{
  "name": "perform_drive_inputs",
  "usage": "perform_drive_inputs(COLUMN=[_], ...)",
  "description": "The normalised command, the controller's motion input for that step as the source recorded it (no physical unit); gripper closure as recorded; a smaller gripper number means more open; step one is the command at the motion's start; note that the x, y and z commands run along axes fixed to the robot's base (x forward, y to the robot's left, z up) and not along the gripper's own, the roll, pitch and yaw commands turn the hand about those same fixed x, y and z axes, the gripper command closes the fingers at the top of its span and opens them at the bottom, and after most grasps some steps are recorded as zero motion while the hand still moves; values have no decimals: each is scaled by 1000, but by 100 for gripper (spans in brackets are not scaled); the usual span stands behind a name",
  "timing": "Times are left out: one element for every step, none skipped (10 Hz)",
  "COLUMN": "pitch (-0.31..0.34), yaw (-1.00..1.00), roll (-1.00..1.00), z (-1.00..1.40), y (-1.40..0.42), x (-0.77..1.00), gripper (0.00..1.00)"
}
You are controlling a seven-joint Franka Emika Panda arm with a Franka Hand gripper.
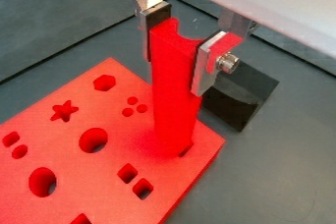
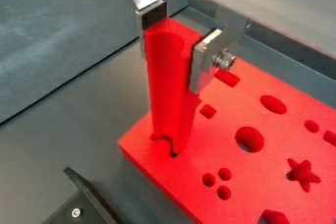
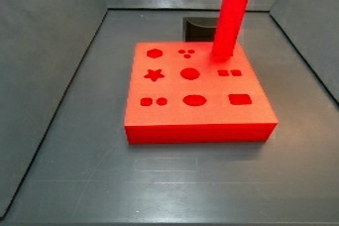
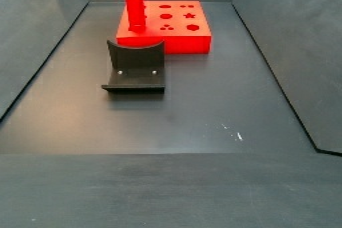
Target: Insert the arch object.
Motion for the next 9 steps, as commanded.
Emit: perform_drive_inputs(pitch=[0,0,0,0,0,-14,-31,-39,-27], yaw=[-66,-49,-29,-17,-6,0,89,151,114], roll=[0,0,0,0,0,0,0,0,0], z=[0,-9,-63,-109,-149,-160,-217,-211,-217], y=[34,60,31,29,0,0,17,0,11], x=[177,131,23,0,0,49,123,131,74], gripper=[100,100,100,100,100,100,100,100,100])
